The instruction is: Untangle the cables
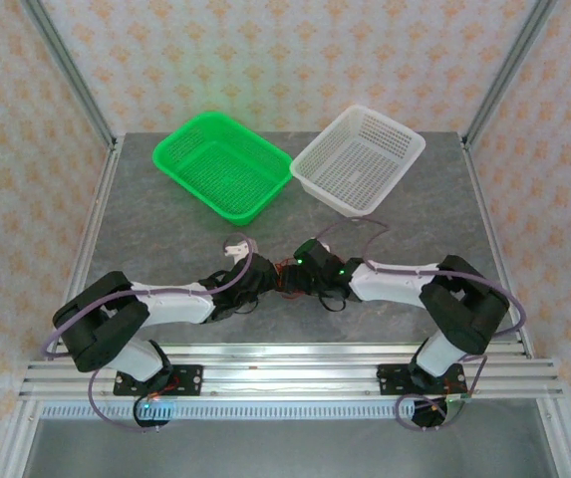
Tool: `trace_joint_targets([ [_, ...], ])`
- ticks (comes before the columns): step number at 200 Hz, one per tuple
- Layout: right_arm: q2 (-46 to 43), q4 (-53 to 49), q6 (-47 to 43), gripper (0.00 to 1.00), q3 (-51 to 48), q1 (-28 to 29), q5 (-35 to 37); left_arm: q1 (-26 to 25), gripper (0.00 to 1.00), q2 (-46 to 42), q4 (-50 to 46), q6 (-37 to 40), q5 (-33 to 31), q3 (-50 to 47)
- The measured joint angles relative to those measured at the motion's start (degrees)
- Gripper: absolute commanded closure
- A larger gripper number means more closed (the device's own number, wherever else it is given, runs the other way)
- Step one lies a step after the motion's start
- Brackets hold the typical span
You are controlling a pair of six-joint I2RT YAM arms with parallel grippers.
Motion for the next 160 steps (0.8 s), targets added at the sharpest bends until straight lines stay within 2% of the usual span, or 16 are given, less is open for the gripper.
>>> trace_joint_targets([
  [25, 1.09, 2.10, -1.42, 0.48, -0.04, 0.00, 0.50, 0.02, 1.00, 0.28, 0.42, -0.48, 0.20, -0.04],
  [70, 1.40, 7.67, -3.21, 0.67, -2.32, 0.00, 1.03, 0.07, 1.00, 0.20, 2.73, -0.50, 0.42, -1.62],
  [105, 1.22, 12.63, -5.86, 0.98, -4.94, 0.00, 1.14, 0.07, 1.00, -1.14, 4.09, -0.26, 1.66, -2.89],
  [115, 0.87, 13.92, -6.16, 1.00, -5.64, 0.00, 1.29, 0.07, 1.00, -1.55, 4.81, -0.17, 2.14, -3.41],
  [125, 0.50, 14.58, -6.86, 1.00, -6.21, 0.00, 1.51, 0.07, 0.91, -1.92, 5.51, -0.02, 2.64, -3.98],
  [144, -0.74, 15.74, -8.09, 1.00, -7.56, 0.04, 2.12, 0.04, 0.68, -3.08, 6.29, 0.55, 4.02, -5.20],
  [160, -2.45, 16.85, -9.33, 1.00, -9.42, -0.15, 3.19, 0.00, 0.54, -5.29, 6.29, 1.29, 5.09, -6.21],
])
